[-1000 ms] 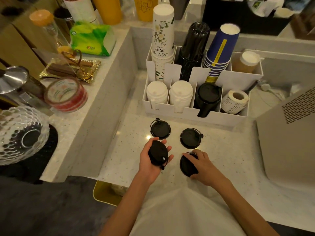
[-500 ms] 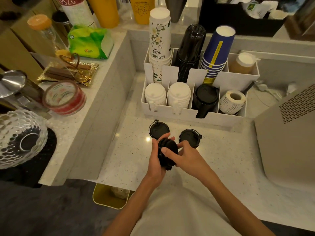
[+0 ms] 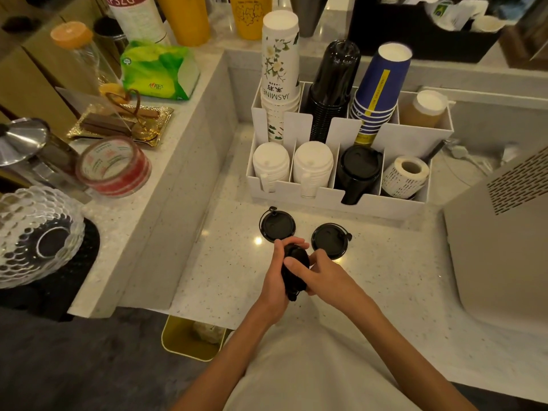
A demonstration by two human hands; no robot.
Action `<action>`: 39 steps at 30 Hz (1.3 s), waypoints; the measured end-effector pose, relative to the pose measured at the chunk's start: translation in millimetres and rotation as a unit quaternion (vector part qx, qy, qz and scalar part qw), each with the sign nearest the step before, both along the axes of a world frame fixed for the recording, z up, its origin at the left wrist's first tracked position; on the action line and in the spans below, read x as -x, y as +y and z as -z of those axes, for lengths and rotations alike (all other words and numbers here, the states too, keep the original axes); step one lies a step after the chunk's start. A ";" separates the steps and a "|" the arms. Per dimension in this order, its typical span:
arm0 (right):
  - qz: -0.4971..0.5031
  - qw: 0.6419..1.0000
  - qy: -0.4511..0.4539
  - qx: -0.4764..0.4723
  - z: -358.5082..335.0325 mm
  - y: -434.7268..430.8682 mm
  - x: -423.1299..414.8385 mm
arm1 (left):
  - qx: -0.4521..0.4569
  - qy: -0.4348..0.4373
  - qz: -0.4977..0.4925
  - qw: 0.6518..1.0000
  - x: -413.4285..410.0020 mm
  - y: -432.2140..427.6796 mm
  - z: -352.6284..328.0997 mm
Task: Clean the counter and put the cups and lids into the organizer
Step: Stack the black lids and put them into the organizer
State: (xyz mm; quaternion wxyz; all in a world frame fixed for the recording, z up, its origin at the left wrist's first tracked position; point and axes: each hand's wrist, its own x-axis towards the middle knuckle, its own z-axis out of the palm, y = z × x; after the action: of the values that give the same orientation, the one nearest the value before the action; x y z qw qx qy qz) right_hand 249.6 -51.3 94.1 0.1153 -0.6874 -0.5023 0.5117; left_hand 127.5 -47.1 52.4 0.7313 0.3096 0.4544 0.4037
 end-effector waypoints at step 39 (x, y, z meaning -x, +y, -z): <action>-0.059 0.996 -0.032 -0.050 0.2 7.7 18.3 | 0.034 -0.024 -0.094 0.995 15.3 5.8 6.9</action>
State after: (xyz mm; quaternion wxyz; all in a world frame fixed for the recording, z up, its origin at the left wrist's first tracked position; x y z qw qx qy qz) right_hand 231.3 -43.6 93.9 0.1030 -0.6660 -0.5708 0.4691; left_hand 112.3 -41.3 45.6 0.7107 0.2308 0.4776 0.4620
